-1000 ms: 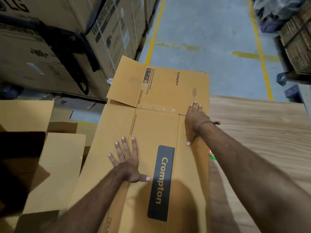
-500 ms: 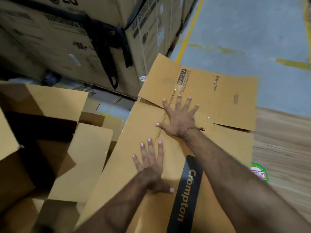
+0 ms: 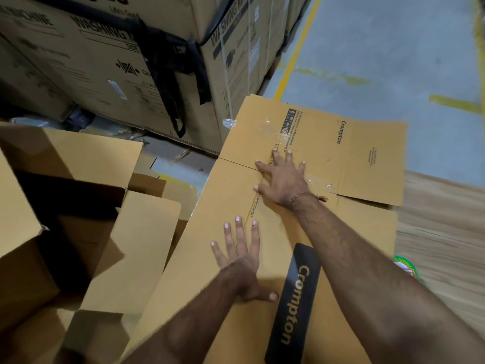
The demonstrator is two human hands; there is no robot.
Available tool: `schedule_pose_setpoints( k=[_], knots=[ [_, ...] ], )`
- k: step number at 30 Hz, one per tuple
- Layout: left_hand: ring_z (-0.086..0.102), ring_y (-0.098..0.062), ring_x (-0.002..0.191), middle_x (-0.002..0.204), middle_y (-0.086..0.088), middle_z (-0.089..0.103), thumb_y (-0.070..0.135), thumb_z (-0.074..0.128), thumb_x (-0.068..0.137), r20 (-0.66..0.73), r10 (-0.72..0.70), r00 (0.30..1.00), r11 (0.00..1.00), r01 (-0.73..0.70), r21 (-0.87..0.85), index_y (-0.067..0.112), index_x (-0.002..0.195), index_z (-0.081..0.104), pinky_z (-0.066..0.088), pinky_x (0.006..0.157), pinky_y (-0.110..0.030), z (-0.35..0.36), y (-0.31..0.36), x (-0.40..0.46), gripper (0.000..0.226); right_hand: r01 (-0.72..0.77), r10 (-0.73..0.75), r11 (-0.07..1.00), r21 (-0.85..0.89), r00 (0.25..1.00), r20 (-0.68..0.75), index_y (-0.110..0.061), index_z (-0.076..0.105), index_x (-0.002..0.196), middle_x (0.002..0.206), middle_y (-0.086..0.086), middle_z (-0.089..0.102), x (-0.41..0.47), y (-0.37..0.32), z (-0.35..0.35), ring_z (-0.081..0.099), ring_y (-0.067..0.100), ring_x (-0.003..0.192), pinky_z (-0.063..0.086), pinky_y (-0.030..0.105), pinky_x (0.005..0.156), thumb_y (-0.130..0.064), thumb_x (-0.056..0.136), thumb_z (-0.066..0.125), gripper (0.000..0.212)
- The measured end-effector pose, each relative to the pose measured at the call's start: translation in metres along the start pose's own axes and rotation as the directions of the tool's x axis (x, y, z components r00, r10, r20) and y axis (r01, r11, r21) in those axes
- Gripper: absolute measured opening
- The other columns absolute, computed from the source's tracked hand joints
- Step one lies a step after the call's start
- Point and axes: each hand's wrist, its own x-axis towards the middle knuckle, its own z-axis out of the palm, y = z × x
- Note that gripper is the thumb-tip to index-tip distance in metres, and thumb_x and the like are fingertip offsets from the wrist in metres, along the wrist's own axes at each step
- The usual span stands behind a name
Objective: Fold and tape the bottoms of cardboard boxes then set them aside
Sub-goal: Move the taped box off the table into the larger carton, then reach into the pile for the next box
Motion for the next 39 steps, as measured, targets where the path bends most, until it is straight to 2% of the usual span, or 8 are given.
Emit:
schedule_pose_setpoints(
  k=[6,10,15,19,24,28,34,39],
  knots=[
    [-0.060,-0.046,0.126,0.131,-0.016,-0.071,0.076,0.083,0.064,-0.028,0.008,1.000,1.000,-0.008,0.003,0.023,0.134,-0.060,-0.016,0.112,-0.079,0.003,-0.002,0.002,0.168,-0.453,0.461,0.888,0.085,0.868,-0.184,-0.032,0.003,0.166,0.174,0.007,-0.005,-0.080,0.091,0.021,-0.007,0.039,0.158,-0.001,0.058,0.127,-0.108,0.065,0.018,0.127],
    [-0.061,-0.046,0.125,0.131,-0.016,-0.071,0.076,0.084,0.065,-0.042,0.007,0.999,1.000,-0.007,-0.002,0.023,0.134,-0.060,-0.018,0.111,-0.078,0.006,-0.003,0.004,0.168,-0.521,0.535,0.845,0.123,0.826,-0.178,-0.025,0.001,0.166,0.172,0.019,-0.006,-0.100,0.105,0.026,-0.009,0.048,0.156,0.000,0.058,0.127,-0.111,0.059,0.015,0.139],
    [-0.063,-0.044,0.124,0.129,-0.015,-0.073,0.080,0.081,0.063,-0.080,0.033,0.996,0.999,-0.033,0.005,0.024,0.133,-0.061,-0.020,0.108,-0.078,0.009,-0.006,0.006,0.168,-0.509,0.517,0.853,0.116,0.854,-0.053,-0.026,-0.003,0.165,0.170,0.024,-0.010,-0.088,0.113,0.018,-0.012,0.056,0.152,-0.001,0.062,0.125,-0.111,0.056,0.031,0.143],
    [-0.052,-0.042,0.138,0.140,-0.012,-0.067,0.076,0.082,0.067,-0.179,0.021,0.984,1.000,-0.019,0.015,0.025,0.143,-0.053,-0.009,0.117,-0.076,0.016,-0.004,-0.005,0.163,-0.498,0.492,0.866,0.041,0.865,0.097,-0.027,0.005,0.165,0.170,0.024,-0.004,-0.087,0.118,-0.011,-0.001,0.058,0.152,0.016,0.062,0.124,-0.091,0.067,0.064,0.132],
    [0.006,-0.036,0.157,0.173,-0.014,-0.010,0.061,0.076,0.084,-0.350,-0.106,0.931,0.988,0.058,-0.144,0.020,0.165,0.005,0.032,0.118,-0.057,0.024,0.024,-0.040,0.115,-0.279,0.287,0.948,-0.151,0.957,0.033,-0.019,0.052,0.142,0.137,0.016,0.046,-0.121,0.085,-0.022,0.050,0.040,0.123,0.054,0.044,0.093,-0.028,0.097,0.063,0.048],
    [0.018,-0.033,0.153,0.166,-0.014,0.026,0.034,0.058,0.102,-0.458,-0.160,0.874,0.932,-0.018,-0.361,0.018,0.147,0.044,0.040,0.115,-0.047,0.031,0.046,-0.074,0.049,-0.157,0.161,0.984,-0.083,0.986,0.046,-0.023,0.054,0.128,0.138,0.013,0.040,-0.189,0.035,0.015,0.041,0.033,0.125,0.051,0.043,0.092,-0.052,0.081,0.077,0.060],
    [0.020,-0.026,0.153,0.157,0.003,0.041,0.015,0.046,0.106,-0.555,-0.313,0.771,0.855,-0.026,-0.518,0.025,0.150,0.047,0.032,0.119,-0.047,0.032,0.035,-0.145,0.045,-0.124,0.106,0.933,0.339,0.992,0.072,-0.018,0.065,0.133,0.133,0.007,0.061,-0.243,-0.032,0.006,0.054,0.027,0.128,0.051,0.037,0.103,-0.042,0.092,0.071,0.048],
    [0.024,-0.023,0.153,0.154,0.004,0.048,0.019,0.051,0.108,-0.575,-0.477,0.665,0.762,-0.013,-0.647,0.025,0.151,0.049,0.034,0.119,-0.043,0.045,0.003,-0.222,0.044,0.038,-0.039,0.931,0.363,0.999,-0.005,-0.020,0.069,0.129,0.129,0.006,0.068,-0.276,-0.094,-0.029,0.064,0.025,0.116,0.055,0.032,0.093,-0.038,0.095,0.068,0.039]
  ],
)
